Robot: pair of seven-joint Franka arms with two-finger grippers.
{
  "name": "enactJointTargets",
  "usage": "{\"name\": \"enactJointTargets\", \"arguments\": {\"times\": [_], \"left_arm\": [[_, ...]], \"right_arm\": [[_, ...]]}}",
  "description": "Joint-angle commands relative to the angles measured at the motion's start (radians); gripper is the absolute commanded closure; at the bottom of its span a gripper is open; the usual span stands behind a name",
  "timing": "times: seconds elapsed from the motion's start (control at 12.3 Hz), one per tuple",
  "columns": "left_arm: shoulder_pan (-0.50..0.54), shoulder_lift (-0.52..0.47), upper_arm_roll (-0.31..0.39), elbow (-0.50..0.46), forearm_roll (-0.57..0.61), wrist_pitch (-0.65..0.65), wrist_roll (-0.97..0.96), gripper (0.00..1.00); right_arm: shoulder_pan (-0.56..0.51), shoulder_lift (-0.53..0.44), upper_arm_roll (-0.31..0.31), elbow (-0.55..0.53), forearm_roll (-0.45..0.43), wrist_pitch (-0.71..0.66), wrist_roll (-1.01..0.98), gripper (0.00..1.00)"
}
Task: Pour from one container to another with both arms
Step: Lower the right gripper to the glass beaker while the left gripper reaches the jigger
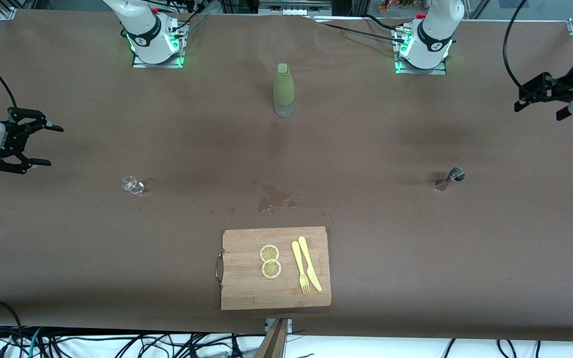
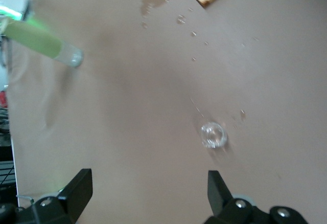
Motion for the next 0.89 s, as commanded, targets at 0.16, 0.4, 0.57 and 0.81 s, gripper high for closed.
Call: {"name": "enactJointTargets", "arguments": {"times": [0.16, 0.4, 0.57, 0.81], "left_arm": [[0.097, 0.057, -0.003, -0.007, -0.103, 0.046, 0.245, 0.0], [0.192, 0.15, 0.022, -0.008, -0.236, 0.063, 0.527, 0.0], [0.237, 0.213, 0.031, -0.01, -0.32, 0.064, 0.67, 0.0], [0.281, 0.313, 0.034, -0.01, -0.449, 0.072, 0.924, 0.0]], "right_arm": [[-0.098, 0.101, 0.009, -0.045, 0.147, -0.036, -0.318, 0.0], [-0.142, 0.151, 0.009, -0.094, 0.198, -0.021, -0.488, 0.0], [-0.165, 0.216, 0.009, -0.094, 0.237, -0.021, -0.602, 0.0], [-0.176, 0.314, 0.007, -0.091, 0.302, -0.013, -0.741, 0.0]]}}
